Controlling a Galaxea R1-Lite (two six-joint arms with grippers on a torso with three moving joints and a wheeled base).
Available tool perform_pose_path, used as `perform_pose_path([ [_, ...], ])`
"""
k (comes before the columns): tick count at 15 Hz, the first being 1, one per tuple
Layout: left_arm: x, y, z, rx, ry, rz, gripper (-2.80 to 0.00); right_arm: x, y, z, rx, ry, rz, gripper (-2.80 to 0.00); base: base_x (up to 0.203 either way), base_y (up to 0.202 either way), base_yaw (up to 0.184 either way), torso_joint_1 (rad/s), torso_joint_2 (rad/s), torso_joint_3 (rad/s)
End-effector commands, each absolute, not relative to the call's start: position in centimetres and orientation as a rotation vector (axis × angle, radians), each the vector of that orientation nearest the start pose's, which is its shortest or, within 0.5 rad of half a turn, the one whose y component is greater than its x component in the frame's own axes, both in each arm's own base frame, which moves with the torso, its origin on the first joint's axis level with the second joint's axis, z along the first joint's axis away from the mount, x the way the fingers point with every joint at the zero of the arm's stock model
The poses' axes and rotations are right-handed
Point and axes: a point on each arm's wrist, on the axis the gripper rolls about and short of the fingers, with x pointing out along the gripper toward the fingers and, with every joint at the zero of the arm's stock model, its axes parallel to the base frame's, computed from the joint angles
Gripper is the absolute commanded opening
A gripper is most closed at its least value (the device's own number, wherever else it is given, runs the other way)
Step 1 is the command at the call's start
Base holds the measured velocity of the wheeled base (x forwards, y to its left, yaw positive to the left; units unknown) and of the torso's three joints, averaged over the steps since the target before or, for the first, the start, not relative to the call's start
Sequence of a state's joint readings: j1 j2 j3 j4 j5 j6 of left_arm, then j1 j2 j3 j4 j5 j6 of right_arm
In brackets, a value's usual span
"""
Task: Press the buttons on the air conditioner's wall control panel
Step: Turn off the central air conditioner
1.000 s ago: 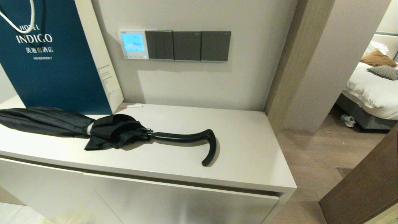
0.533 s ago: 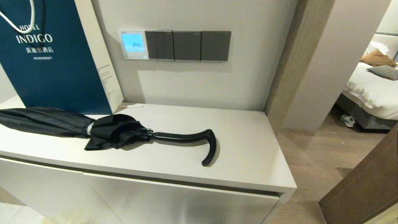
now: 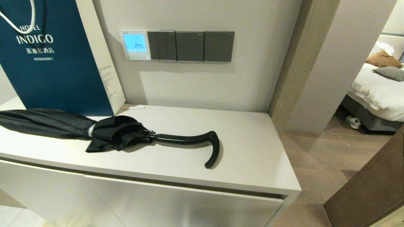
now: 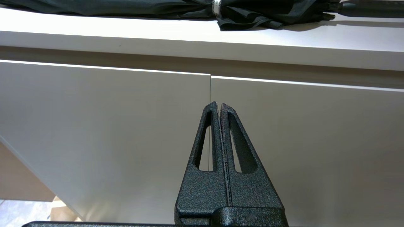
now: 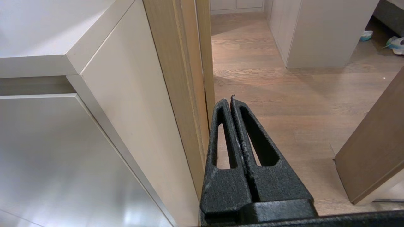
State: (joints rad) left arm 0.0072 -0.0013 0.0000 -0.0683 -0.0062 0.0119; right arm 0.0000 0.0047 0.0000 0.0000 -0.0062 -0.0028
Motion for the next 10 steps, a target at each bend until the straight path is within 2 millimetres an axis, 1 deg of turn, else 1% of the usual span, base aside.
perform_pose_path([
  [1, -2.1, 0.0, 7.5, 0.013, -0.044, 0.002, -2.8, -2.2, 0.0, 7.5, -0.003, 0.008, -0.006, -2.8, 0.0, 0.0, 0.0, 0.0, 0.0, 0.0],
  [3, -2.1, -0.1, 7.9, 0.013, -0.032, -0.01, -2.8, -2.2, 0.0, 7.6, -0.003, 0.006, -0.006, -2.8, 0.0, 0.0, 0.0, 0.0, 0.0, 0.0],
  [4, -2.2, -0.1, 9.3, 0.014, -0.025, -0.023, -2.8, -2.2, 0.0, 7.6, -0.003, 0.006, -0.006, -2.8, 0.0, 0.0, 0.0, 0.0, 0.0, 0.0],
  [5, -2.1, -0.1, 12.1, 0.015, -0.03, -0.037, -2.8, -2.2, 0.0, 7.6, -0.003, 0.006, -0.006, -2.8, 0.0, 0.0, 0.0, 0.0, 0.0, 0.0],
  [7, -2.4, -0.2, 19.7, 0.02, -0.12, -0.064, -2.8, -2.2, 0.0, 7.6, -0.003, 0.006, -0.006, -2.8, 0.0, 0.0, 0.0, 0.0, 0.0, 0.0],
  [8, -2.0, -0.2, 22.4, 0.022, -0.13, -0.077, -2.8, -2.2, 0.0, 7.6, -0.003, 0.006, -0.006, -2.8, 0.0, 0.0, 0.0, 0.0, 0.0, 0.0],
  [9, -1.5, -0.2, 23.9, 0.023, -0.123, -0.091, -2.8, -2.2, 0.0, 7.6, -0.003, 0.006, -0.006, -2.8, 0.0, 0.0, 0.0, 0.0, 0.0, 0.0],
  [10, -0.9, -0.2, 24.6, 0.02, -0.111, -0.099, -2.8, -2.2, 0.0, 7.5, -0.005, 0.008, -0.006, -2.8, 0.0, 0.0, 0.0, 0.0, 0.0, 0.0],
])
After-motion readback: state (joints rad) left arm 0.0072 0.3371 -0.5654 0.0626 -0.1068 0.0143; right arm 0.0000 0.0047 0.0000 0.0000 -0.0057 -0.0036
